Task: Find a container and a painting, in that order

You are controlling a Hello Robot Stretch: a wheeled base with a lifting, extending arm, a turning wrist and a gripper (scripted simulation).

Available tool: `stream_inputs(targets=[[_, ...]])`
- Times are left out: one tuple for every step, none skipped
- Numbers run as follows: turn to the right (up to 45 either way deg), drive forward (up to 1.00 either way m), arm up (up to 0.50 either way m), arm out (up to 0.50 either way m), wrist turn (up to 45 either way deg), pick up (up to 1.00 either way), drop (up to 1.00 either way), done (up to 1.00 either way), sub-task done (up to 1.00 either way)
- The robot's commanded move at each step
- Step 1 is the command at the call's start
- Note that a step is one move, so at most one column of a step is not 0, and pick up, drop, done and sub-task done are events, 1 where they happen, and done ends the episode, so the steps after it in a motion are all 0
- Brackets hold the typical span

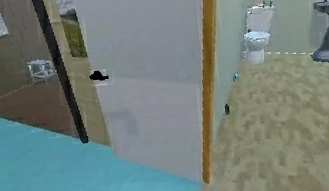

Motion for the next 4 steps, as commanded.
stream_inputs(targets=[[-24.0, 0.00, 0.00, 0.00, 0.0, 0.00, 0.00, 0.00, 0.00], [0.0, 1.00, 0.00, 0.00, 0.0, 0.00, 0.00, 0.00, 0.00], [-36.0, 0.00, 0.00, 0.00, 0.0, 0.00, 0.00, 0.00, 0.00], [0.0, 0.05, 0.00, 0.00, 0.0, 0.00, 0.00, 0.00, 0.00]])
